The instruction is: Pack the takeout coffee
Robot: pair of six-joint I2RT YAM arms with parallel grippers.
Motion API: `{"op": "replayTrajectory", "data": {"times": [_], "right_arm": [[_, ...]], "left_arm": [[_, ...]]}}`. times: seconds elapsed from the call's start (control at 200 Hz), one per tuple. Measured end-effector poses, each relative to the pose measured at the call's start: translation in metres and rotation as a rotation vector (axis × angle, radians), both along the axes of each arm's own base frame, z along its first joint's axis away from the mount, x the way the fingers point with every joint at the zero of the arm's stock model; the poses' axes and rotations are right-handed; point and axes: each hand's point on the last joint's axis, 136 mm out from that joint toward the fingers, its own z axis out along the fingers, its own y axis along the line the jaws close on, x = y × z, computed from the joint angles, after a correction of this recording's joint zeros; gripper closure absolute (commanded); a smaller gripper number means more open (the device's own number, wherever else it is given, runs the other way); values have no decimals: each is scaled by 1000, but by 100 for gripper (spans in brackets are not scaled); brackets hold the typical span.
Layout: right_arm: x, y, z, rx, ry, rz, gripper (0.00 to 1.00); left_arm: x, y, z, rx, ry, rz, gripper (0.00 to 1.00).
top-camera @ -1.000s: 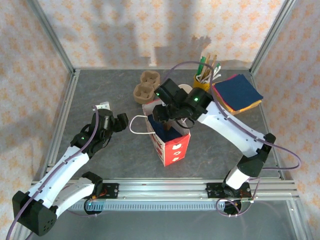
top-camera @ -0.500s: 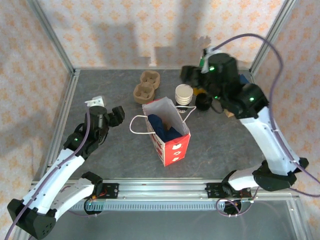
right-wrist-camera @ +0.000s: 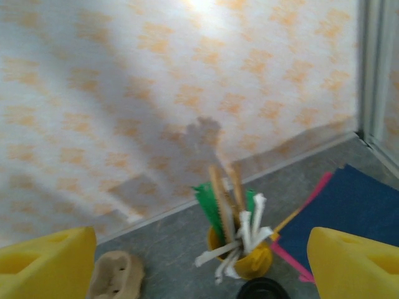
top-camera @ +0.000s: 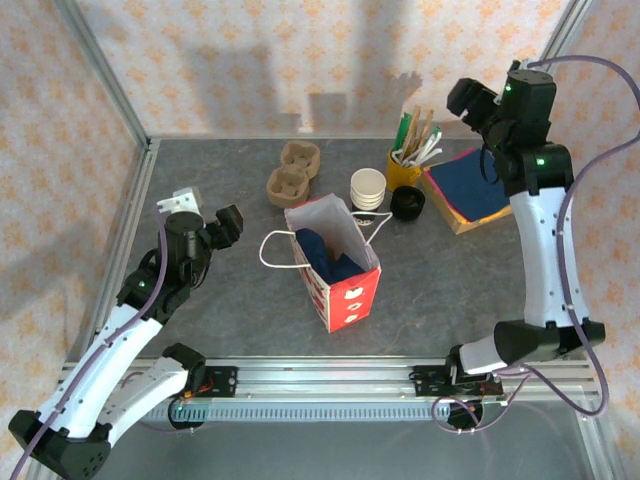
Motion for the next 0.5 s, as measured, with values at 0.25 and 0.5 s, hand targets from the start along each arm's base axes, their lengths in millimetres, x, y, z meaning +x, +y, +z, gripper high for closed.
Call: {"op": "replayTrajectory", "data": {"times": [0.25,0.5], "right_arm": [[19,-68,-107,43,199,-156,11],[53,-104,-199,11,387,-217,16]], "left_arm": [[-6,6,11,-7,-39,19,20],[-6,6,6,-2,-28,19,20]]}}
